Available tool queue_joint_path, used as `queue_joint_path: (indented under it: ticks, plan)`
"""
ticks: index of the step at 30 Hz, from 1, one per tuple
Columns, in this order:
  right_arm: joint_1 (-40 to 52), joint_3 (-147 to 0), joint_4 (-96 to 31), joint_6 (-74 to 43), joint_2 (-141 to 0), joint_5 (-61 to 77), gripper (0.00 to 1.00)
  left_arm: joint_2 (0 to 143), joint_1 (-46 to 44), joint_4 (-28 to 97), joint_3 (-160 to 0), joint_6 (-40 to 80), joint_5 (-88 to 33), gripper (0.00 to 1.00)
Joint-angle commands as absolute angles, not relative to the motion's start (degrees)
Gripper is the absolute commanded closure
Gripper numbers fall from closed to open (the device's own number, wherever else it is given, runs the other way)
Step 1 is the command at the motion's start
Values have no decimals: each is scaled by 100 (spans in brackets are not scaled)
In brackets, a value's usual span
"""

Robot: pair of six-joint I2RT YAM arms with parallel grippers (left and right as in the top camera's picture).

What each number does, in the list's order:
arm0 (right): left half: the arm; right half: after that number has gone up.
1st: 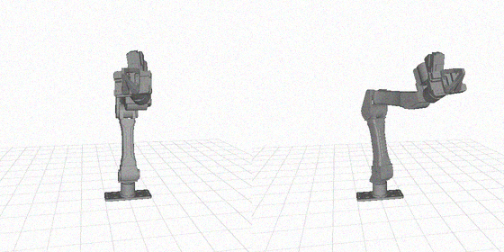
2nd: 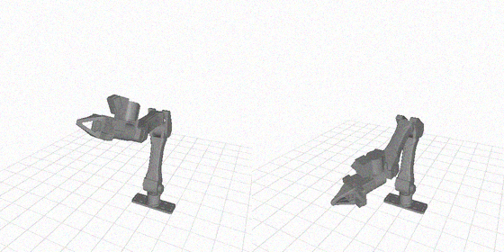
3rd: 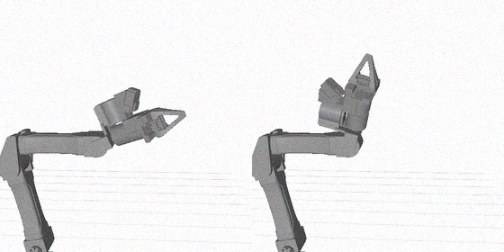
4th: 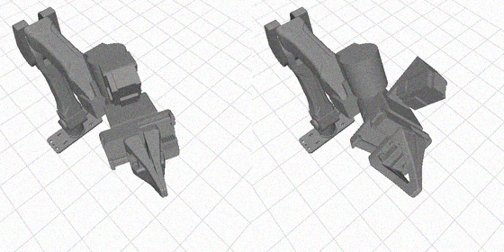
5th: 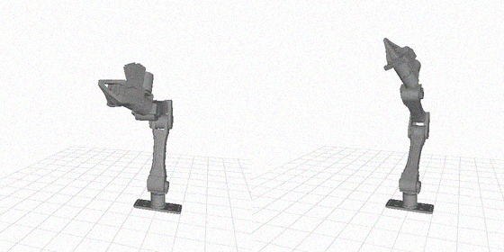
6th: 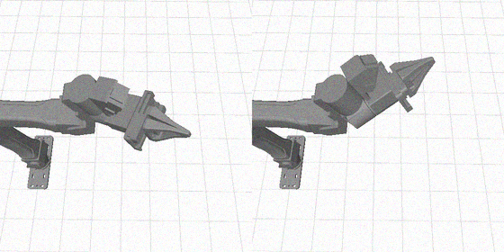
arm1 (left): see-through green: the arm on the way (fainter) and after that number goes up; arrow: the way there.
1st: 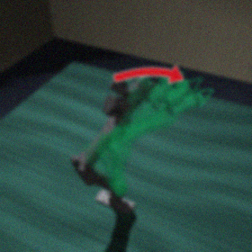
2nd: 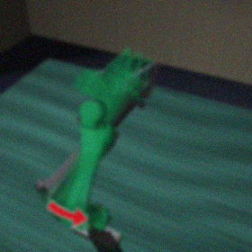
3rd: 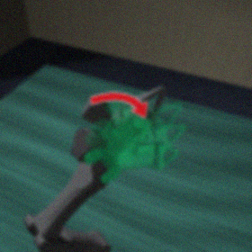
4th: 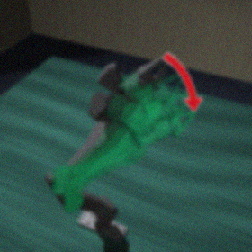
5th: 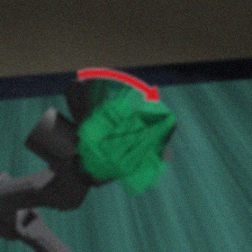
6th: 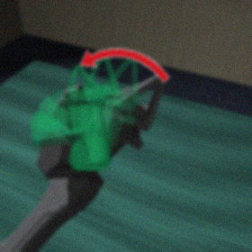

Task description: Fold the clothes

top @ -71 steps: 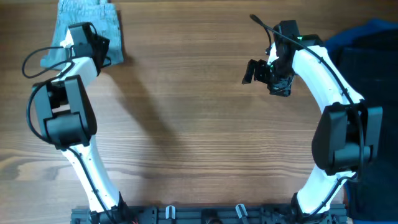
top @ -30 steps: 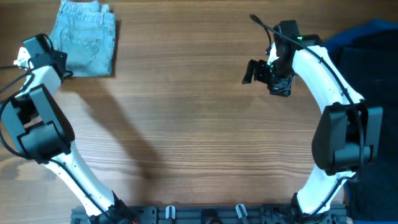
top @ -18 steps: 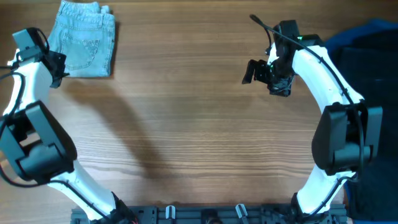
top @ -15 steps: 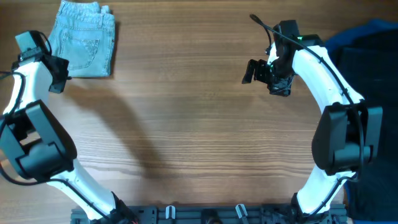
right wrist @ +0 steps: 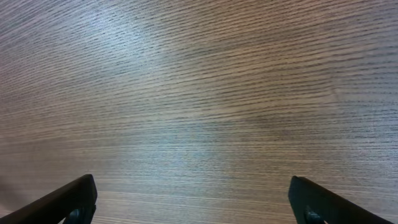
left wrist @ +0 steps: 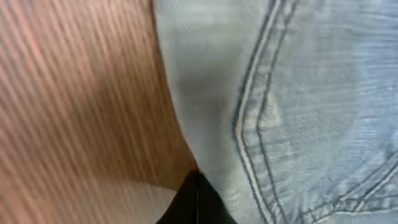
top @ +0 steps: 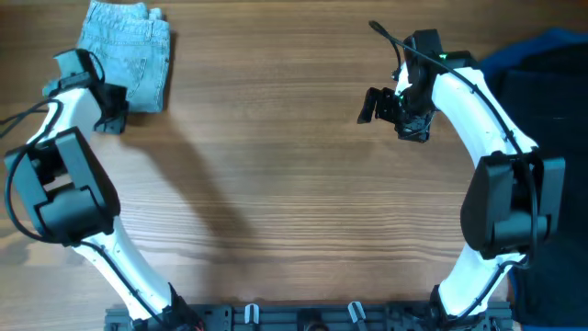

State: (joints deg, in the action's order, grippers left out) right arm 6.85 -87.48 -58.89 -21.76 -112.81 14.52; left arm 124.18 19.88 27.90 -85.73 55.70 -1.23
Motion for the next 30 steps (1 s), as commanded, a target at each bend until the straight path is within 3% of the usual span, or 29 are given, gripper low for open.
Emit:
queue_joint_path:
  ticks: [1, 10, 18, 26, 30]
  plan:
    - [720, -8801, -5876, -2099, -11207, 1459, 0, 12582, 1879, 2571, -8545, 5900, -189, 96]
    - [720, -8801, -5874, -2102, -11207, 1461, 0, 12689, 1682, 2202, -8545, 5931, -64, 96]
    - [720, -8801, -5784, -2102, -11207, 1461, 0, 11611, 1586, 3605, -8547, 5395, -54, 96]
    - [720, -8801, -5719, -2106, -11207, 1461, 0, 11533, 1579, 1625, -8545, 5033, -16, 96]
    - [720, -8801, -5723, -2112, -11207, 1461, 1, 12029, 1579, 1341, -8545, 5030, -19, 96]
